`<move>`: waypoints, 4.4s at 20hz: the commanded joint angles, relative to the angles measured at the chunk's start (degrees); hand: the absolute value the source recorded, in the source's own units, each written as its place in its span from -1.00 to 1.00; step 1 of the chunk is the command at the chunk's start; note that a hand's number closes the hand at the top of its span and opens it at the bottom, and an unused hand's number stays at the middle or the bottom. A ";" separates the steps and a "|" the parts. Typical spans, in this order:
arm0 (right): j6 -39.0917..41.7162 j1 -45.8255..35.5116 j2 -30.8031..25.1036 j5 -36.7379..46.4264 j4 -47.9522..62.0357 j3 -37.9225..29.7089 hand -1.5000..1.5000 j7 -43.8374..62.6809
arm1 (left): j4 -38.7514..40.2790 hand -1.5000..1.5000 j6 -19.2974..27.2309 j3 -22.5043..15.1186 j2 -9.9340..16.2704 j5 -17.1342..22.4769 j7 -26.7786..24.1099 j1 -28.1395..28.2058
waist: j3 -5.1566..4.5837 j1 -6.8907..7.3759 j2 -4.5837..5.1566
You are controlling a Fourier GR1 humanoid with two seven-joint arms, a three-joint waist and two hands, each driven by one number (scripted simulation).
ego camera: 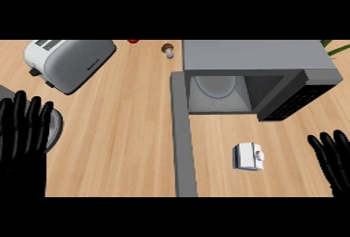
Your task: Pick up the milk, place it into the microwave and close the microwave
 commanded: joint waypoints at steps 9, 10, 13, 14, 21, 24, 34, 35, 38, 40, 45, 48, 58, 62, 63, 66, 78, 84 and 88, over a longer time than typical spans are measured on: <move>5.85 17.90 3.28 9.68 -3.89 4.69 -1.00 -11.72 | -11.67 -1.00 -5.98 -0.59 0.39 6.83 -8.09 24.02 | -0.05 0.60 -0.09; 5.96 19.14 2.60 8.28 -7.13 3.40 -1.00 -10.73 | -10.09 -1.00 -7.42 -0.05 0.10 8.77 -10.42 24.68 | -0.06 0.50 -0.06; 5.64 20.34 3.65 11.56 -4.75 3.88 -1.00 -13.61 | -11.67 -1.00 -8.88 0.14 -0.21 9.51 -12.21 29.23 | -0.05 0.52 -0.07; 5.96 20.01 3.80 13.08 -1.03 3.19 -1.00 -16.99 | -13.29 -1.00 -10.14 1.65 1.01 11.45 -11.40 30.30 | -0.04 0.58 -0.09; 2.38 16.09 6.54 20.84 6.23 7.35 -1.00 -18.57 | -13.96 -1.00 -13.77 1.08 -0.64 11.28 -16.67 37.22 | -0.03 0.82 0.02; 2.29 14.01 5.48 16.82 5.68 2.68 -1.00 -16.32 | -14.07 -1.00 -15.75 3.33 -0.64 13.75 -17.62 38.83 | -0.03 0.81 0.09; -2.88 -3.26 7.47 25.29 26.10 1.60 -1.00 -19.02 | -10.50 -1.00 -24.36 6.39 -0.19 15.39 -30.61 50.99 | -0.04 1.90 0.08; -0.62 0.34 4.58 22.86 26.10 -1.22 -1.00 -22.21 | -11.08 -1.00 -23.51 6.72 -0.66 15.70 -30.14 49.56 | -0.02 1.28 0.09; -3.99 -0.62 6.69 26.57 29.72 0.60 -1.00 -23.27 | -9.40 -1.00 -25.33 9.36 -0.27 17.42 -31.59 49.53 | -0.03 1.16 0.09; -4.40 -2.72 5.64 25.27 32.07 -2.82 -1.00 -24.00 | -11.31 -1.00 -26.67 8.05 -0.67 17.86 -32.24 53.38 | -0.02 1.43 0.04; -8.63 -9.86 6.42 27.04 41.41 -5.88 -1.00 -25.15 | -9.94 -1.00 -26.07 5.71 -0.66 15.34 -33.65 53.14 | -0.01 1.46 0.13; -7.64 -15.24 3.93 26.50 49.90 -8.52 -1.00 -27.99 | -11.15 -1.00 -29.63 13.10 0.82 23.14 -31.64 54.71 | 0.00 1.59 0.20; -8.12 -15.34 4.58 29.34 64.21 -5.82 -1.00 -39.99 | -6.72 -1.00 -32.42 17.54 -0.35 24.64 -33.42 52.79 | -0.01 1.16 0.20; -8.51 -20.94 3.14 29.79 72.92 -7.67 -1.00 -41.03 | -8.52 -1.00 -29.31 12.80 -0.66 20.62 -33.12 52.83 | 0.01 1.37 0.25; -9.56 -19.37 3.56 30.36 73.30 -7.38 -1.00 -41.87 | -9.12 -1.00 -29.58 12.65 -0.66 20.87 -32.45 53.37 | 0.01 1.26 0.23; -11.89 -18.84 3.66 31.19 78.38 -7.83 1.00 -48.17 | -8.21 -1.00 -31.99 15.35 -0.66 22.42 -32.66 53.07 | 0.01 1.18 0.21; -27.66 -32.54 1.11 38.34 98.13 -11.40 1.00 -53.30 | -10.87 -1.00 -35.07 16.25 -0.67 24.56 -35.32 59.25 | 0.08 2.31 0.35; -28.04 -34.48 -0.77 38.00 104.18 -12.76 1.00 -59.42 | -8.66 -1.00 -37.10 16.28 -0.66 24.74 -37.54 60.00 | 0.06 1.96 0.26; -28.10 -38.61 2.27 36.06 108.31 -14.24 1.00 -62.79 | -6.62 -1.00 -36.61 16.09 -0.66 23.87 -36.56 56.21 | 0.10 2.10 0.43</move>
